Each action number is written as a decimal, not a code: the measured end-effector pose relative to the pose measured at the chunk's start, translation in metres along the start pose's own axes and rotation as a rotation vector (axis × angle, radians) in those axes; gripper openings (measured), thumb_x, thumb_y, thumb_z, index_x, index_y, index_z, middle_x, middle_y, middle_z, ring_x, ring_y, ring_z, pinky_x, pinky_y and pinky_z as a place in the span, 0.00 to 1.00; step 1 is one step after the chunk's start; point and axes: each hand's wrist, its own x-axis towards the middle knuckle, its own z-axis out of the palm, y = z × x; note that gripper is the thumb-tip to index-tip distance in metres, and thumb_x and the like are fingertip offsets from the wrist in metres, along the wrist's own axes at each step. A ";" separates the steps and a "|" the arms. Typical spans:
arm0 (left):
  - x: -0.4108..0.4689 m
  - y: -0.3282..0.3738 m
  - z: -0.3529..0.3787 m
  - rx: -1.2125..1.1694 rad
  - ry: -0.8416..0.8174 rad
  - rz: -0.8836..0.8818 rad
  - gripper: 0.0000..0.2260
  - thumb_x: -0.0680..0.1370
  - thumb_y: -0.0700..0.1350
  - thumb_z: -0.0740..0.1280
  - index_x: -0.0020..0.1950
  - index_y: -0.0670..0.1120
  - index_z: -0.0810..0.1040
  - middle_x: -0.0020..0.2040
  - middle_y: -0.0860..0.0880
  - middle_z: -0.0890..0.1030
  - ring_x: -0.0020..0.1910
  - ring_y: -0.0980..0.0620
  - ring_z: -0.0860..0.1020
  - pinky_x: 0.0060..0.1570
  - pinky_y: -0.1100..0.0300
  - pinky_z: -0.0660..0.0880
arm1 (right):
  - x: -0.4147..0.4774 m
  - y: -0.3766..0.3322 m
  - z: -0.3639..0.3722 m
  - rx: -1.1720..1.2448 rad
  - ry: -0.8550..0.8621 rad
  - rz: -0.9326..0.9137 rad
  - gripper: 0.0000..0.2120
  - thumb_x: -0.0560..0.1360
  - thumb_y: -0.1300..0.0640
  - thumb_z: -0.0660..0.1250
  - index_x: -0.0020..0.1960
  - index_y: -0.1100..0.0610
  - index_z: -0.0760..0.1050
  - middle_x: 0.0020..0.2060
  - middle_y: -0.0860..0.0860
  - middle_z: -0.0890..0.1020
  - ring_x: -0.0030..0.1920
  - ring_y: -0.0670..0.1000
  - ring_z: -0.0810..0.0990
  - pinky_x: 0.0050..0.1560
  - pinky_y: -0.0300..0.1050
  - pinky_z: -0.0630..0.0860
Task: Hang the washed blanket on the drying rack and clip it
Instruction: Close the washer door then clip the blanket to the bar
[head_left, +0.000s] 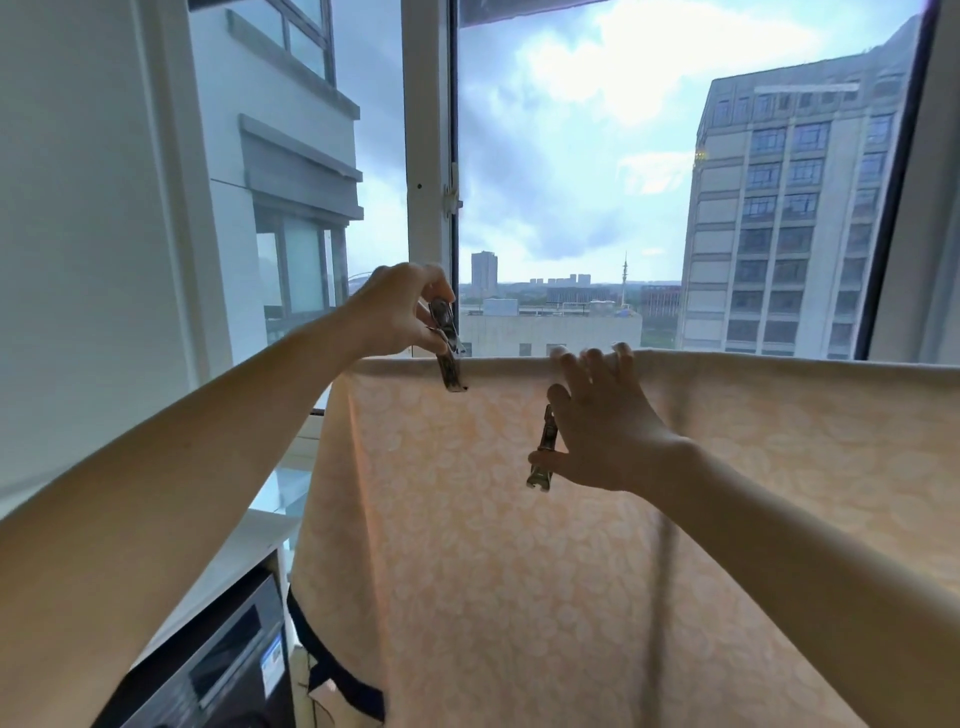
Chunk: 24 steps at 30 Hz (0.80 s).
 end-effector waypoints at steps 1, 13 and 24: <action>0.001 -0.001 -0.001 -0.005 -0.016 -0.008 0.23 0.65 0.38 0.79 0.55 0.46 0.75 0.50 0.49 0.80 0.45 0.53 0.82 0.41 0.68 0.74 | -0.001 0.000 0.000 0.000 -0.002 0.003 0.37 0.72 0.29 0.54 0.67 0.57 0.68 0.76 0.56 0.50 0.72 0.62 0.53 0.70 0.66 0.43; -0.012 -0.006 -0.009 0.036 -0.074 -0.051 0.39 0.65 0.44 0.80 0.73 0.46 0.66 0.67 0.46 0.74 0.64 0.47 0.74 0.61 0.56 0.71 | -0.001 0.001 -0.005 0.011 -0.055 -0.009 0.36 0.71 0.29 0.56 0.66 0.55 0.69 0.75 0.56 0.49 0.72 0.61 0.51 0.71 0.66 0.42; -0.053 0.048 0.069 0.110 0.214 0.275 0.19 0.75 0.31 0.65 0.64 0.44 0.77 0.60 0.47 0.81 0.59 0.52 0.79 0.62 0.72 0.68 | -0.008 0.002 -0.010 0.053 -0.018 -0.051 0.35 0.69 0.29 0.60 0.64 0.55 0.70 0.76 0.57 0.49 0.74 0.61 0.50 0.73 0.63 0.43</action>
